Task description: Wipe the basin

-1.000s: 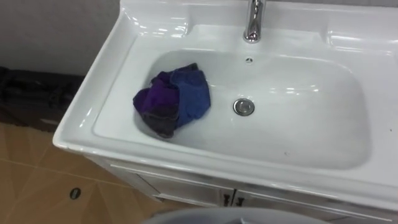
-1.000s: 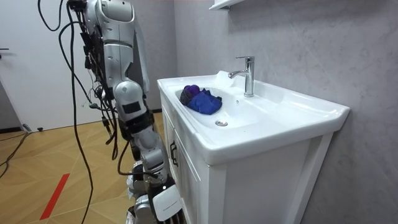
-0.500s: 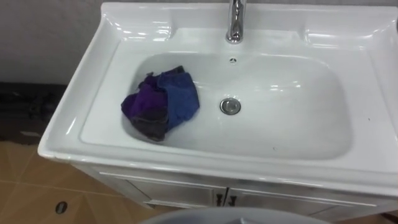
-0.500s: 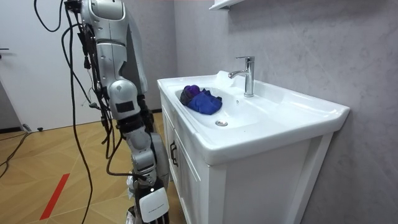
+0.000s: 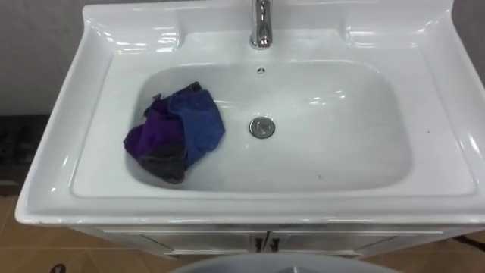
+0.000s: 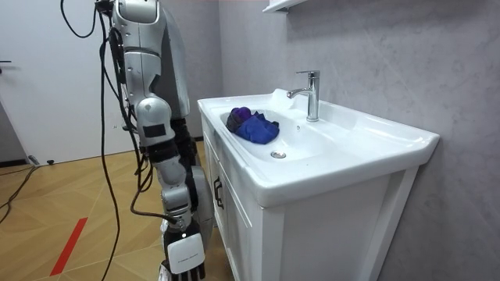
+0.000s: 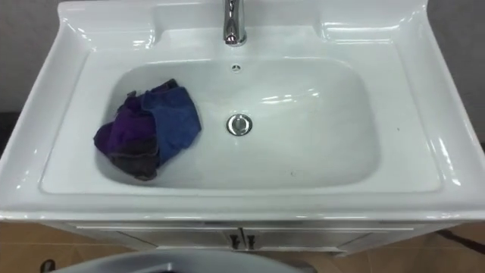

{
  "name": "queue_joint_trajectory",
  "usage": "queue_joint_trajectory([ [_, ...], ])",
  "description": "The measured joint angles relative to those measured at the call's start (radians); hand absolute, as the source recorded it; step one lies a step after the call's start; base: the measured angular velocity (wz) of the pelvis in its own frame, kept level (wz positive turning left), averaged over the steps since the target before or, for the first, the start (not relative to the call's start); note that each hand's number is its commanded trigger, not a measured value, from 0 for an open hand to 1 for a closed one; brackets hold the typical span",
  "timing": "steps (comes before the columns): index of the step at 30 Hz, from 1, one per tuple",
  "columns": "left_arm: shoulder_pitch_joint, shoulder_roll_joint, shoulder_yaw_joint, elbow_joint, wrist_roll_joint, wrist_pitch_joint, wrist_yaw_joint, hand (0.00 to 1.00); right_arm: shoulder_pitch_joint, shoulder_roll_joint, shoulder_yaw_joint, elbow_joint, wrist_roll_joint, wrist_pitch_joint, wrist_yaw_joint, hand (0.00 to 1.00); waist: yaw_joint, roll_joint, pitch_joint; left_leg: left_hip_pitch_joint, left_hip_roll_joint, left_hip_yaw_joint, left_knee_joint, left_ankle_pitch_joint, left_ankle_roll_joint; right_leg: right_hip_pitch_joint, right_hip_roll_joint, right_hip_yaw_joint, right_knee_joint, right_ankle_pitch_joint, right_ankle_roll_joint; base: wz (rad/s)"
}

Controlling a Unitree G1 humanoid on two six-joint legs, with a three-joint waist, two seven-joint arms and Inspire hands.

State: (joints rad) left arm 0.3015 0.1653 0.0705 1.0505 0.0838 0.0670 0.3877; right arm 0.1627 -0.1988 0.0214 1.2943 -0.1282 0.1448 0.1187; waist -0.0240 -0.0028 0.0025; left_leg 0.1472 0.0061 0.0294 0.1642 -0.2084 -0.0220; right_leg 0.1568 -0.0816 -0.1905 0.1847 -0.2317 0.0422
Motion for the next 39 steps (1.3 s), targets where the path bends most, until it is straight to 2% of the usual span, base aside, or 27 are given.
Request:
queue_joint_trajectory([
  [4,-0.004,0.0,0.002,0.018,0.019,0.024,-0.051,0.0,0.004,0.001,0.0,0.001,-0.004,0.011,0.022,0.0,0.0,-0.004,-0.0005,0.008,0.001,0.014,0.0,0.0,0.0,-0.001,0.0,0.01,0.001,0.0,0.0,-0.09],
  [6,-0.004,0.0,0.002,0.032,0.021,0.051,-0.083,0.0,0.005,0.005,0.0,0.001,-0.004,0.027,0.038,0.0,0.0,-0.007,0.0,0.014,0.001,0.02,0.0,0.0,0.0,0.0,0.0,0.016,0.003,0.0,0.0,-0.08],
  [8,-0.005,0.0,0.001,0.035,0.021,0.064,-0.103,0.0,0.006,0.008,0.001,0.001,-0.001,0.033,0.047,0.0,-0.001,-0.009,0.0003,0.013,0.002,0.023,0.0,0.0,0.0,0.0,0.0,0.016,0.002,0.0,0.0,0.0],
  [18,-0.026,-0.001,-0.037,0.038,0.021,0.104,-0.184,0.0,0.002,0.014,0.036,0.001,-0.001,0.074,0.075,0.0,-0.003,-0.007,0.0002,0.011,0.006,0.024,0.0,-0.009,0.01,0.0,0.004,0.012,0.005,0.001,0.002,0.02],
  [25,-0.036,-0.001,-0.039,0.041,0.029,0.11,-0.206,0.0,-0.006,0.019,0.038,0.024,-0.003,0.077,0.081,0.0,-0.003,-0.008,-0.0006,0.008,0.006,0.025,0.001,-0.009,0.01,-0.001,0.005,0.012,0.004,0.002,0.001,0.0],
  [32,-0.048,-0.002,-0.038,0.052,0.054,0.131,-0.229,0.0,-0.006,0.021,0.037,0.026,-0.027,0.077,0.08,0.0,-0.004,-0.008,-0.0009,0.013,0.007,0.028,0.002,-0.009,0.01,0.0,0.005,0.016,0.005,0.003,0.0,0.0],
  [39,-0.069,-0.002,-0.038,0.071,0.059,0.135,-0.251,0.0,-0.008,0.024,0.035,0.027,-0.031,0.077,0.083,0.0,-0.001,-0.007,-0.0002,0.018,0.015,0.051,0.0,-0.011,0.007,-0.005,0.012,0.031,0.003,0.006,-0.003,-0.07],
])
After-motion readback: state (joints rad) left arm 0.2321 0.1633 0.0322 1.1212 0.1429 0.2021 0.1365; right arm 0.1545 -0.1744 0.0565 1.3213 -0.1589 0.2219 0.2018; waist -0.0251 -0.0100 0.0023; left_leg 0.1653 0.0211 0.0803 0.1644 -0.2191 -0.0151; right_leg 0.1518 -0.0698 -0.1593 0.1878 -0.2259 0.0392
